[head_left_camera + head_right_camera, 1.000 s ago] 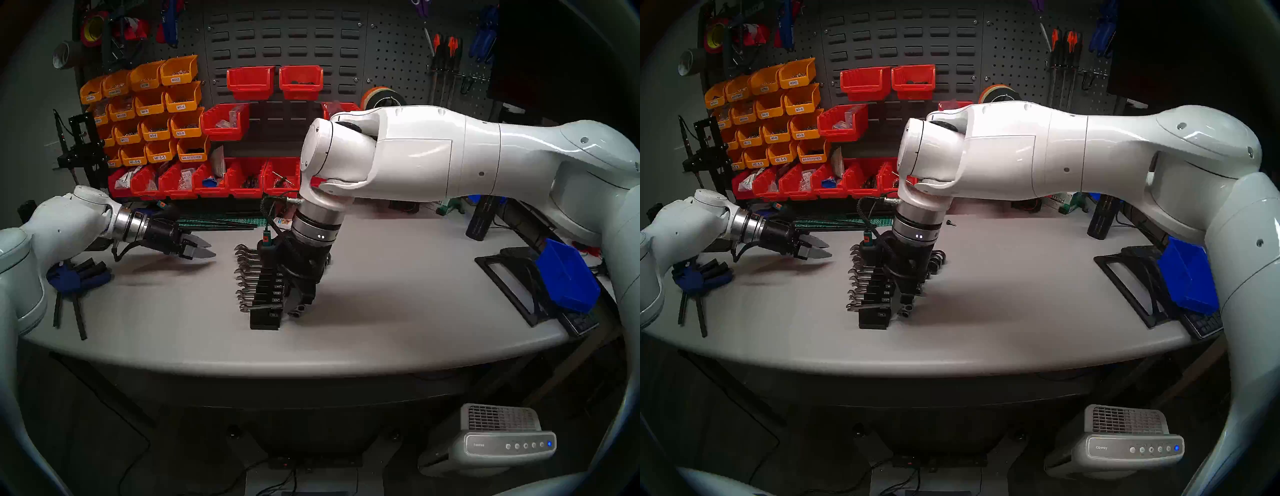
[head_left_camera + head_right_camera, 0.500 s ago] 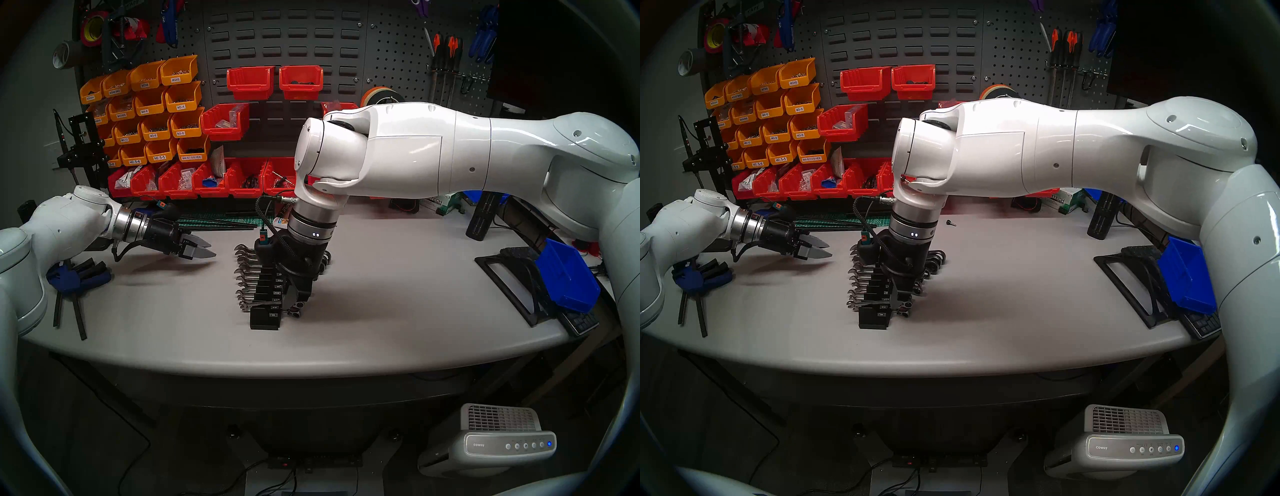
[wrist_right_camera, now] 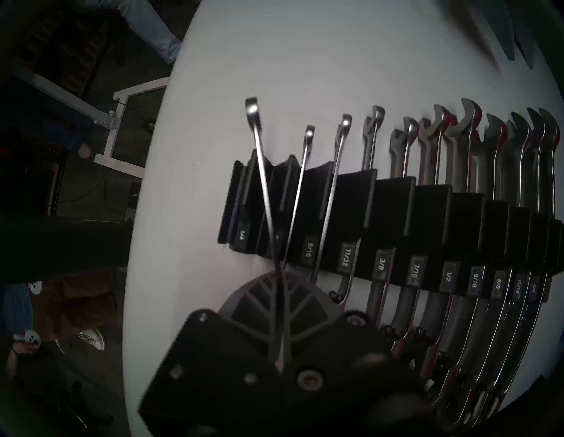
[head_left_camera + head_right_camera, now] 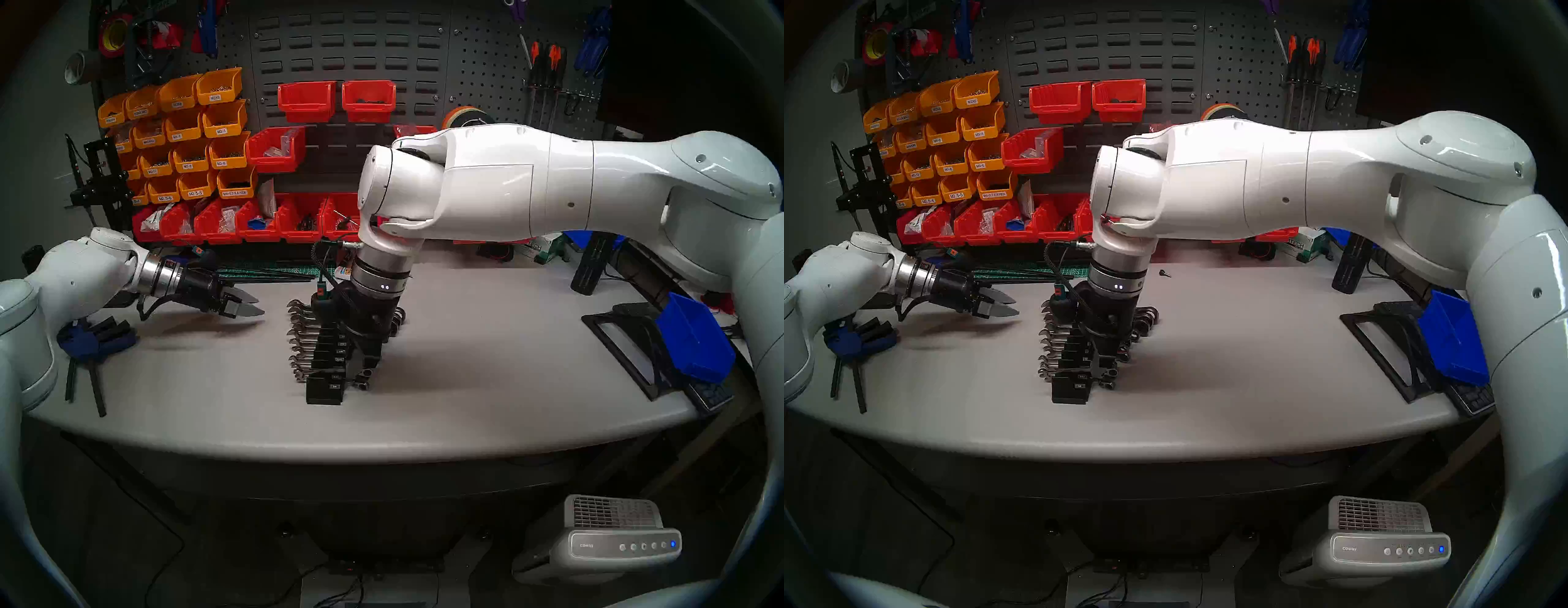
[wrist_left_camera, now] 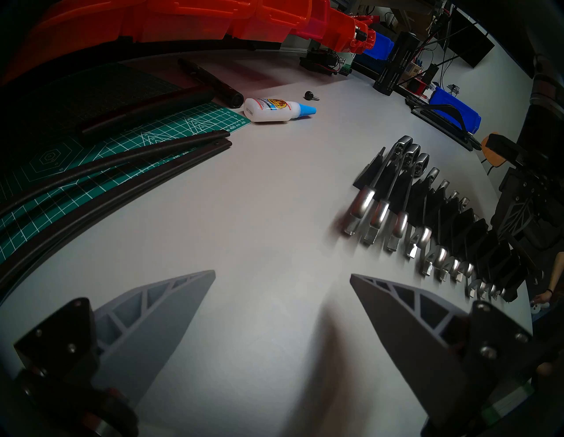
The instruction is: Put the wrenches on the table into the correct slot in the case
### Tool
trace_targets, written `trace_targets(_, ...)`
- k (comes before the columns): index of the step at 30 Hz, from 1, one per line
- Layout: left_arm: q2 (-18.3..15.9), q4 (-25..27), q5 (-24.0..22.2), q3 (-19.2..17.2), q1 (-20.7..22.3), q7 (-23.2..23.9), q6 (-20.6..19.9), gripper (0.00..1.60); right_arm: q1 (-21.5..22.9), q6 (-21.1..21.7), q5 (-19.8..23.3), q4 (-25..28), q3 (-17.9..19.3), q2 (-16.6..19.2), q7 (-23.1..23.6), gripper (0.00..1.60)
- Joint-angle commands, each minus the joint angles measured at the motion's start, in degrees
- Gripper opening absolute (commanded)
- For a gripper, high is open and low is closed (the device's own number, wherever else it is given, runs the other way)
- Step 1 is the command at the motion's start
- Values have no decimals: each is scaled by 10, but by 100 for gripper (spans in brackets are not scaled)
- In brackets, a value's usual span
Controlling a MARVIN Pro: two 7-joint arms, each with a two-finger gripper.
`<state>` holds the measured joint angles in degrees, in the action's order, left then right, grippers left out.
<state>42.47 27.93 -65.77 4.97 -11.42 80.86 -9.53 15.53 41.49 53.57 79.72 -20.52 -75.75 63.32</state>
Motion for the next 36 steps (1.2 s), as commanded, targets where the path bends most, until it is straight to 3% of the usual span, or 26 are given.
trace_targets(1,1,-1,-1,-6,16,1,0,160,21,-2,2,13,-5,1,39,0)
trace_targets(36,2,-2,-1,-5,16,1,1,160,33,-4,8,36,-18,4,8,0)
